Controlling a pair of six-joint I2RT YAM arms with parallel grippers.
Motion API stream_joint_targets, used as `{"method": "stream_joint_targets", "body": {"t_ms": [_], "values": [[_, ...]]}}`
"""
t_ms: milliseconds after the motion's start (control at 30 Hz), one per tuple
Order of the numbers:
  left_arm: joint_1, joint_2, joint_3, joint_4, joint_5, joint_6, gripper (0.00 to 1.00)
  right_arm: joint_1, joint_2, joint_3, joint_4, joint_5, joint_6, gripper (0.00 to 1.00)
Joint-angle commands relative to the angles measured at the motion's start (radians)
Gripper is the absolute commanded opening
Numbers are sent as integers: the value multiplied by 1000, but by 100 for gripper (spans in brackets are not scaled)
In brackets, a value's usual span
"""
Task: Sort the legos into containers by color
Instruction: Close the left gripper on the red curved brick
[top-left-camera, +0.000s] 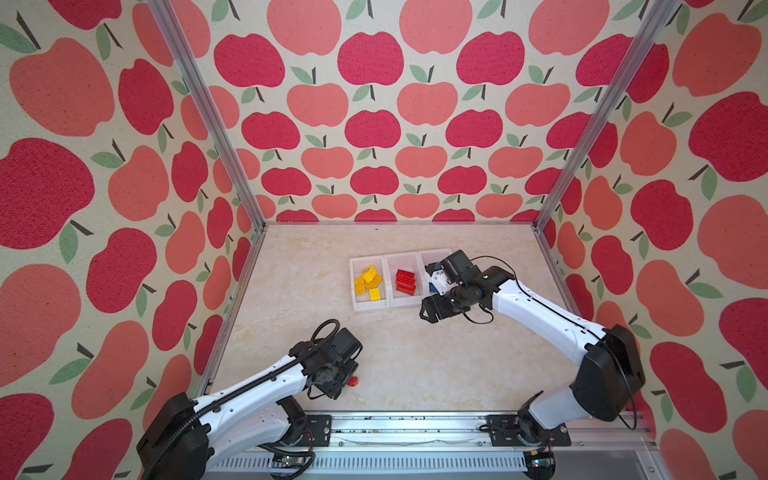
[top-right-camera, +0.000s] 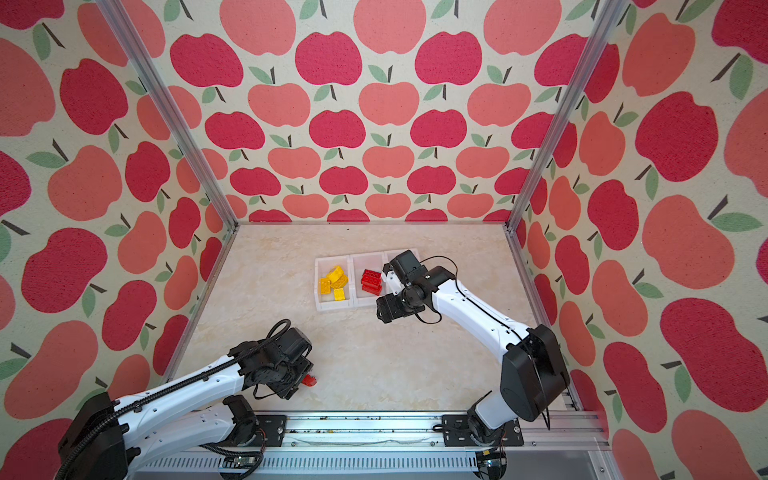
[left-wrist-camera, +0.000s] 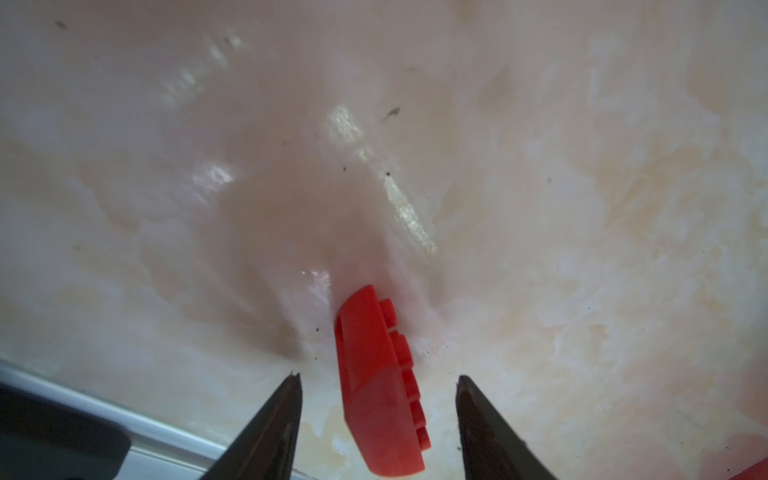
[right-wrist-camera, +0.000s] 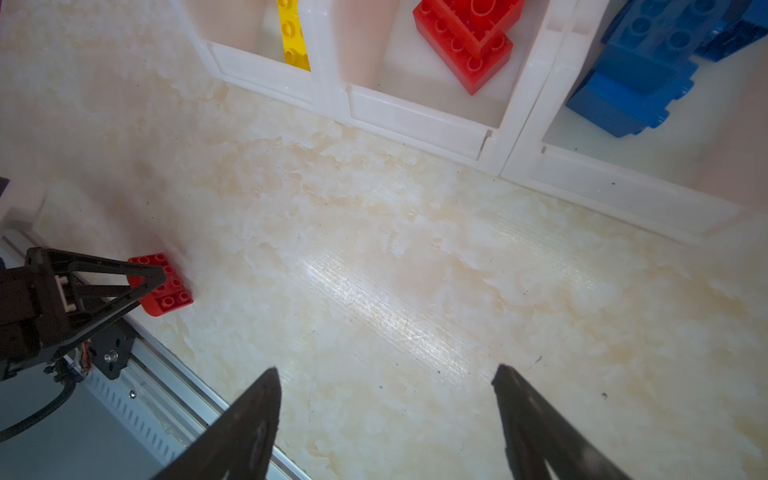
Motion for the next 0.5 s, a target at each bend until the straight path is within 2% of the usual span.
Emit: {"method": "stream_joint_targets", "body": {"t_ms": [0,467], "values": [[14,36,24,10,32,29,58,-13,-36,-19,-16,-18,13,83],[37,124,98,-37,53,96,25,-43,-108,-106,-3,-22,28,83]]}}
